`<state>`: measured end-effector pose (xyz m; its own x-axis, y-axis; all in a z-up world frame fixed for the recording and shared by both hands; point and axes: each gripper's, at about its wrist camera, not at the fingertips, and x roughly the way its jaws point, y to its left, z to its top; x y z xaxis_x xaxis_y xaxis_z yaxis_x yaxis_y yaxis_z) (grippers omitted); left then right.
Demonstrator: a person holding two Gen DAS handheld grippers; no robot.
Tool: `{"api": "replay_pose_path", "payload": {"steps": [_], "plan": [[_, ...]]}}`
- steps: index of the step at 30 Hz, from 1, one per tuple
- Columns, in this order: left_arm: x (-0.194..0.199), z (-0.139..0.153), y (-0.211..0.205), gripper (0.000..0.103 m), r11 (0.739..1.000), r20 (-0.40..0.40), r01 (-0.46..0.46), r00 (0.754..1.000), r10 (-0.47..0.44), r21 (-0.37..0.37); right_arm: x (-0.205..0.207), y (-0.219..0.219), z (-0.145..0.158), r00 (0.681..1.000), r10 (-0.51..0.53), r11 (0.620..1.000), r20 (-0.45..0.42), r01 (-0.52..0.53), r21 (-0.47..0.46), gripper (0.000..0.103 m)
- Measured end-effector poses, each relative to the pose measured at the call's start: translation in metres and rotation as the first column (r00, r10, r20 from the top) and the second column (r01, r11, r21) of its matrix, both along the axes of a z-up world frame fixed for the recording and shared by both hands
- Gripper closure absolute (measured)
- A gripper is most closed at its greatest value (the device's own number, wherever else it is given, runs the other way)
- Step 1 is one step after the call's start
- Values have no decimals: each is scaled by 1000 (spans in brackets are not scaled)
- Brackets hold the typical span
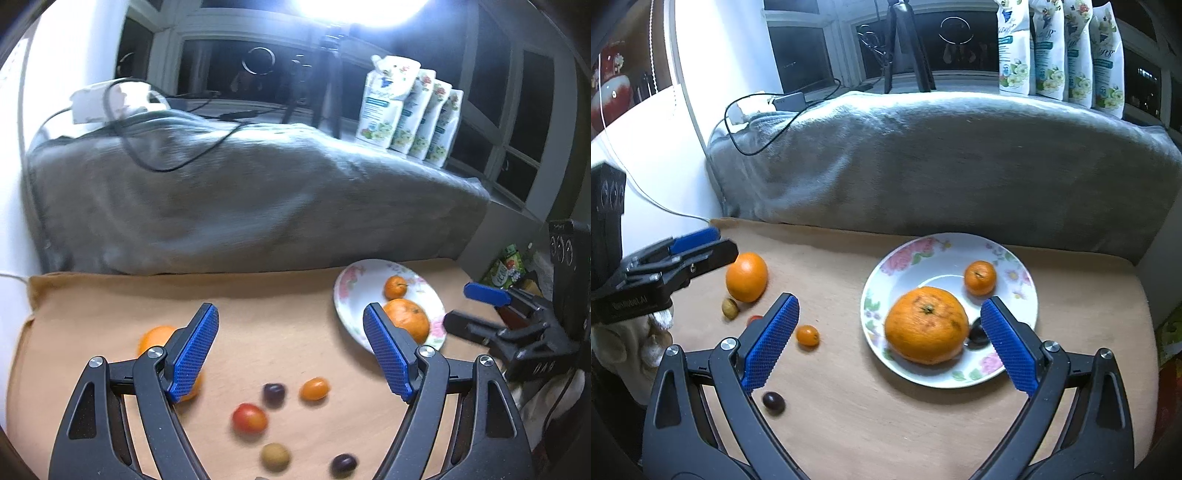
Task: Organize fruits
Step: 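Withdraw both tools from the plate, then move the right tool toward the large smooth orange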
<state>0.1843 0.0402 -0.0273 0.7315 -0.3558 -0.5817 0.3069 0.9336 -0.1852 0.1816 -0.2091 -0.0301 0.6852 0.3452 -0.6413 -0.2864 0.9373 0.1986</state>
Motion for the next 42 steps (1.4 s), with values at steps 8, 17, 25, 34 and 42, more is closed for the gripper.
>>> {"api": "replay_pose_path", "payload": {"steps": [8, 17, 25, 34, 42], "plan": [[-1, -14, 57, 22, 995, -33, -97, 995, 97, -8, 15, 22, 2, 998, 48, 999, -41, -47, 26, 2], [-4, -38, 112, 22, 982, -89, -187, 979, 184, -26, 36, 50, -3, 989, 109, 992, -97, -103, 66, 2], [-4, -56, 132, 22, 979, -139, -196, 973, 187, -57, 54, 81, -9, 973, 180, 980, -146, -165, 112, 2], [2, -72, 124, 22, 984, -185, -156, 973, 139, -84, 73, 123, -24, 944, 250, 964, -214, -222, 148, 2], [12, -81, 111, 22, 988, -213, -112, 973, 87, -107, 90, 156, -44, 908, 302, 946, -290, -248, 209, 2]]}}
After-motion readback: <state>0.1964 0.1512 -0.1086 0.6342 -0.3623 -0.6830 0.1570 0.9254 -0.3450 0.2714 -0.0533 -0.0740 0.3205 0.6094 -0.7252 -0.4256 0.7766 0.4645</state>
